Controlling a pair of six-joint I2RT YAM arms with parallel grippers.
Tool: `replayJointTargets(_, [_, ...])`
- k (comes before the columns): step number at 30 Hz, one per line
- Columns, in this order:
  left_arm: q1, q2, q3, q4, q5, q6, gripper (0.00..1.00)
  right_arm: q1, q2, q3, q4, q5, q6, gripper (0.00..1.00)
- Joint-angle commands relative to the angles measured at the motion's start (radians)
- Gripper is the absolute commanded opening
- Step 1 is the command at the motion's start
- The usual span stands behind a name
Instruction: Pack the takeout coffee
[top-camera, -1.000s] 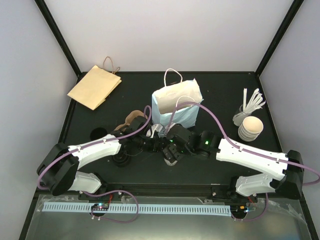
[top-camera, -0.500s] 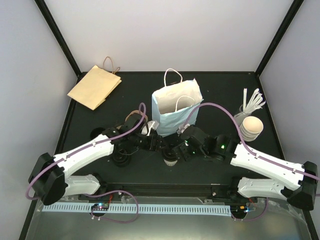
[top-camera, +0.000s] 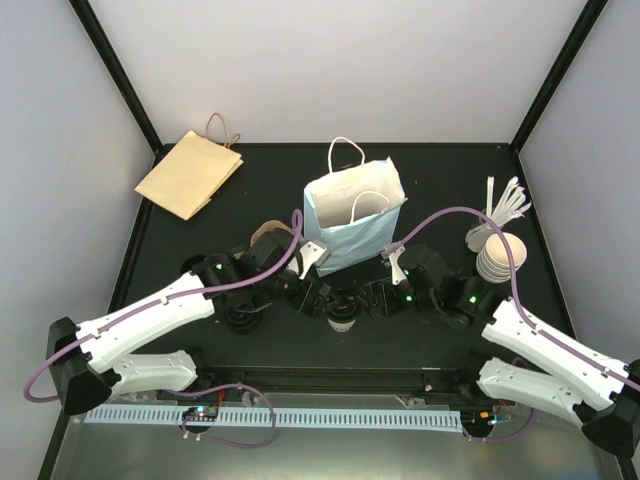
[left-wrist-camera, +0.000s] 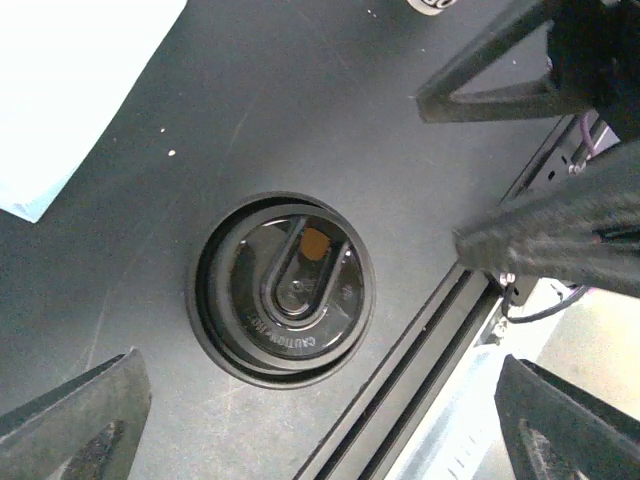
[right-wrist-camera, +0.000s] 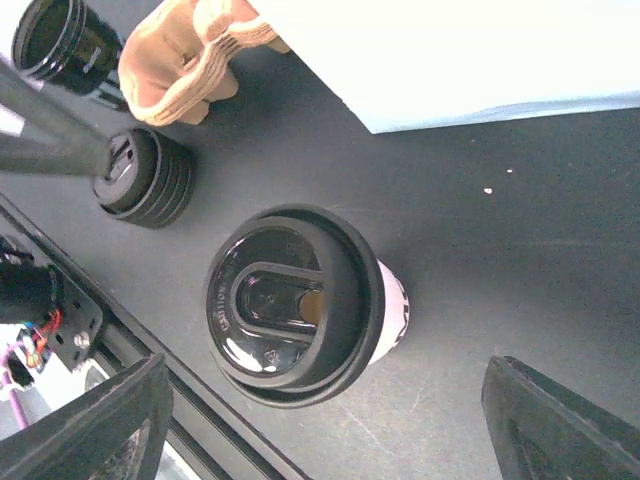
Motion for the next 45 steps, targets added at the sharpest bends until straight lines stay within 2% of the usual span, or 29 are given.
replayJointTargets(1, [-0.066,0.004,0.066,-0.052,-0.125,0.125,0.99,-0.023,-0.015,-0.029,0.041,-0.022,0.046,0.85])
replayJointTargets(4, [-0.087,-0.015,0.055,-0.014,-0.143,0.171,0.99,-0.027,-0.037,-0.044,0.057,-0.007,0.056,0.84])
replayJointTargets(12, [-0.093,-0.086,-0.018,0.082,-0.079,0.368,0.99,-0.028,-0.069,-0.079,0.07,0.037,0.073,0.85])
replayJointTargets(19, [-0.093,-0.056,0.035,0.062,-0.104,0.402,0.99,-0.03,-0.059,-0.093,0.057,0.02,0.068,0.85])
replayJointTargets(33, [-0.093,-0.053,0.001,0.115,-0.132,0.396,0.99,-0.029,-0.058,-0.102,0.072,0.051,0.076,0.88])
replayJointTargets(39, [-0.093,-0.049,-0.02,0.127,-0.07,0.457,0.99,-0.029,-0.04,-0.1,0.079,0.051,0.089,0.89])
replayJointTargets(45, [-0.094,-0.016,-0.014,0.108,-0.059,0.546,0.99,-0.03,-0.039,-0.126,0.099,-0.02,0.097,0.87])
